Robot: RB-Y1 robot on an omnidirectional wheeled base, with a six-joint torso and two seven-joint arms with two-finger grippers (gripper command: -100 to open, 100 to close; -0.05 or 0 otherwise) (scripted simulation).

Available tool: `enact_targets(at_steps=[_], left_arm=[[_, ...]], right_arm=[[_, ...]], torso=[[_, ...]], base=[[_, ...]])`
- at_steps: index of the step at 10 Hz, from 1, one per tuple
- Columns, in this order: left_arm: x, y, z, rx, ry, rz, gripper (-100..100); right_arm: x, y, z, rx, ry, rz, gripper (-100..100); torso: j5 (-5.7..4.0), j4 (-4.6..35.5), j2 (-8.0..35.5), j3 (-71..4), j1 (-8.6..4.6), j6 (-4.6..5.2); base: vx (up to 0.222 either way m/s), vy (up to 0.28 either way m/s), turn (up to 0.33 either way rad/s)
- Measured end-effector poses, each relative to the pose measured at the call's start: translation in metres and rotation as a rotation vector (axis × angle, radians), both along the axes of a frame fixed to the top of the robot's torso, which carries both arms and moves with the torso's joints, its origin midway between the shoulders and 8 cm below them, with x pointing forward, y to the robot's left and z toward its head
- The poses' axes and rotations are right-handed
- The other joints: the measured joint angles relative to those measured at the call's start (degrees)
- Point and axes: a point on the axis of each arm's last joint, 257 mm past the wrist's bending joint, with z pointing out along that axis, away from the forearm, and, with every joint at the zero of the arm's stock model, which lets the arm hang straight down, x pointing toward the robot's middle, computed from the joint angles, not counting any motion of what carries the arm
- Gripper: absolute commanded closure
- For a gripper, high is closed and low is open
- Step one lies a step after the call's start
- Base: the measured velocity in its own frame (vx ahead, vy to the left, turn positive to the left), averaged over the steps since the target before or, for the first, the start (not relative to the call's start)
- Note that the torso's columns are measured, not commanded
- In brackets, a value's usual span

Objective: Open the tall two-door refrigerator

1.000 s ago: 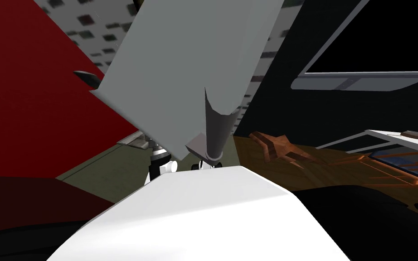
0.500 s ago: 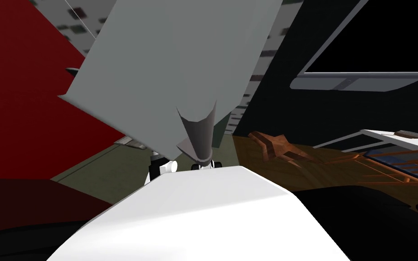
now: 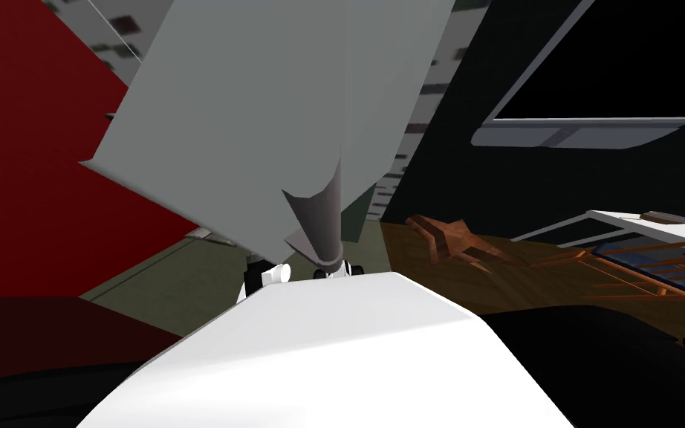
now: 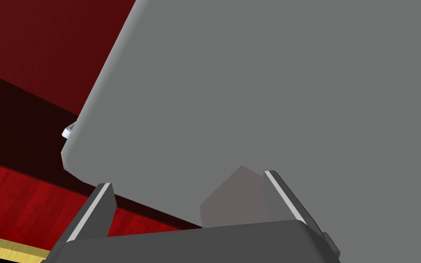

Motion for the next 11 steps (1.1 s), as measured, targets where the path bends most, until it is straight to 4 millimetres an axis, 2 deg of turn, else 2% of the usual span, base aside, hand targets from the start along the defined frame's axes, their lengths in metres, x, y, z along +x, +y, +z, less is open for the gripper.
enact_targets(at_steps=[5, 6, 11], left_arm=[[0.000, 0.000, 0.000, 0.000, 0.000, 0.000, 0], [0.000, 0.000, 0.000, 0.000, 0.000, 0.000, 0], [0.000, 0.000, 0.000, 0.000, 0.000, 0.000, 0]], right_arm=[[0.005, 0.017, 0.008, -0.002, 0.008, 0.002, -100], [0.005, 0.017, 0.008, -0.002, 0.008, 0.001, 0], [0.005, 0.017, 0.008, -0.002, 0.008, 0.001, 0]], torso=[[0.00, 0.02, 0.07, 0.10, 0.04, 0.02], [-0.02, 0.02, 0.08, 0.11, 0.05, 0.02], [0.00, 0.07, 0.20, 0.22, 0.07, 0.01]], base=[[-0.005, -0.023, -0.014], [-0.008, 0.002, 0.002], [-0.004, 0.002, 0.001]])
